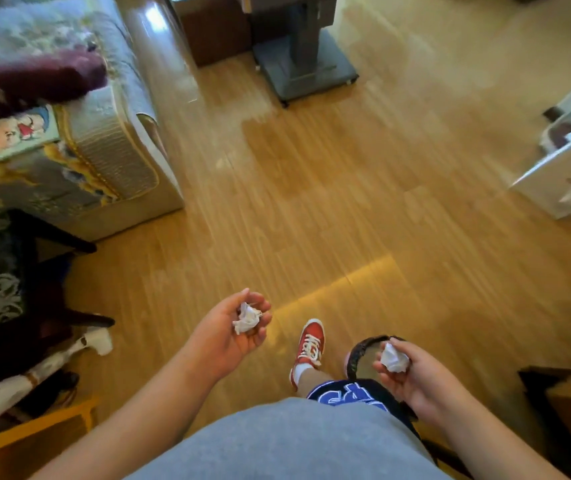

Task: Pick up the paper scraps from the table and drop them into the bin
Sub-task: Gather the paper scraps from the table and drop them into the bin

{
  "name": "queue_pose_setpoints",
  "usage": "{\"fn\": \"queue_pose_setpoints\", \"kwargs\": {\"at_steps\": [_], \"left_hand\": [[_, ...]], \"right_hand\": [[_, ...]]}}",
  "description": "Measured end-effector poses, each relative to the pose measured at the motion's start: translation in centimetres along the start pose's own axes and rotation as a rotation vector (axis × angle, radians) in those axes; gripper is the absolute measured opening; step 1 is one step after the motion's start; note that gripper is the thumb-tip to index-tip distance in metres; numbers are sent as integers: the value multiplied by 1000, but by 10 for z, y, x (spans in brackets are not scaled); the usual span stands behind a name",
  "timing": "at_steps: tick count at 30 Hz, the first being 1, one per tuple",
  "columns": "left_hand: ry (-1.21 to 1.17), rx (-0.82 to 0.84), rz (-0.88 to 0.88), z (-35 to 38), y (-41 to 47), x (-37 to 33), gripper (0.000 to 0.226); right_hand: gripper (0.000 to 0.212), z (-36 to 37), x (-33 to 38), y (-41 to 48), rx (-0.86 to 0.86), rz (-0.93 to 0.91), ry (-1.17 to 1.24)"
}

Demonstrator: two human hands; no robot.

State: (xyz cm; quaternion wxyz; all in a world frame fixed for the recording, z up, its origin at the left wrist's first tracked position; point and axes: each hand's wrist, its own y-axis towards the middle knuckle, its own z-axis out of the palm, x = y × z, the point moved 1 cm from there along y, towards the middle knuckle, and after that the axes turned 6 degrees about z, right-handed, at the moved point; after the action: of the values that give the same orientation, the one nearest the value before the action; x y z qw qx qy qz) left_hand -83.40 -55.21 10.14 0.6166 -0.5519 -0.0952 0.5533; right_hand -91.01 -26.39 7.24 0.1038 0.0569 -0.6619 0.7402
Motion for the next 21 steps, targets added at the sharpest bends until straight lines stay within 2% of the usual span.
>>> {"fn": "queue_pose_setpoints", "kwargs": {"at_steps": [5,14,21], "left_hand": [[8,-20,-3,38,43,-56,25],[36,-76,-30,54,114,-134,23],[146,-3,-106,106,207,-212,21]], "right_hand": [[17,35,75,21,33,-10,30],[17,139,211,48,128,-134,-11],[15,188,296,67,93,-151,101]]}}
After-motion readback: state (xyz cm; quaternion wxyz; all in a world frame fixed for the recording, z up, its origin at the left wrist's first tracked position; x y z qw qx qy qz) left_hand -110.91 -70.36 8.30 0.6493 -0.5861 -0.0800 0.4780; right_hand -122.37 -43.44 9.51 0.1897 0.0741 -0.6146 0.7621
